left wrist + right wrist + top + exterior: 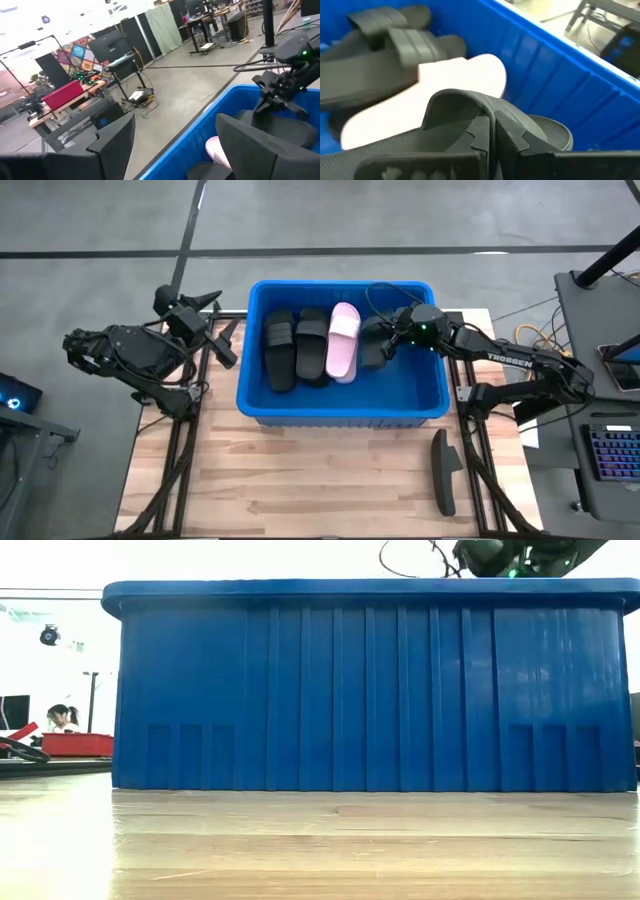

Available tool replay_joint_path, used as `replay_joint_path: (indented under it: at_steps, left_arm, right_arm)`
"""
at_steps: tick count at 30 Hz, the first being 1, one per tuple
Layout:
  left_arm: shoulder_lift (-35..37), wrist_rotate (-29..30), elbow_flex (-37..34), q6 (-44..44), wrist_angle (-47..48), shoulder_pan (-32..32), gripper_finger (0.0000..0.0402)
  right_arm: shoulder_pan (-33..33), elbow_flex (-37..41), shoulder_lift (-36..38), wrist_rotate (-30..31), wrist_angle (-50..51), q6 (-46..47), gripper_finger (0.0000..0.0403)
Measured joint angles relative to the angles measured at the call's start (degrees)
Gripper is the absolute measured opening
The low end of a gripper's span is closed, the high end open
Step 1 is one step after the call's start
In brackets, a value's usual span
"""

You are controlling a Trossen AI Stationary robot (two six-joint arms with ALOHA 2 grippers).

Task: Pick and place slides into bin
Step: Put the black slide into the blue bin

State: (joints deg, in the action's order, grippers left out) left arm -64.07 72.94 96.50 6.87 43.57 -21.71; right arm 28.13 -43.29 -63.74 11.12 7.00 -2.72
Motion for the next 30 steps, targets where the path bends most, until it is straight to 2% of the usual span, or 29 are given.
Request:
replay_joint_path:
  at_steps: [6,10,16,23,30]
  left_arm:
    - [0.0,1.1,0.0,-0.1,0.0,0.0,0.0262]
    - [0.0,1.4,0.0,-0.1,-0.1,0.0,0.0262]
    - [-0.3,1.6,-0.1,-0.2,-0.1,0.0,0.0262]
    - [-0.5,3.9,-0.1,-0.2,-0.2,0.0,0.0262]
    - [-0.5,3.9,-0.1,-0.3,-0.2,0.0,0.0262]
  right_arm:
    - [6.5,1.7,-2.9,-9.1,-0.4,-3.9,0.0009]
    - [10.3,3.6,-5.7,-14.0,-4.9,-5.2,0.0009]
    - [13.3,5.4,-8.8,-16.8,-12.1,-5.5,0.0009]
    - [14.3,5.3,-13.6,-20.5,-12.1,-4.3,0.0012]
    - [14.5,1.4,-17.4,-20.5,-8.8,-1.7,0.0055]
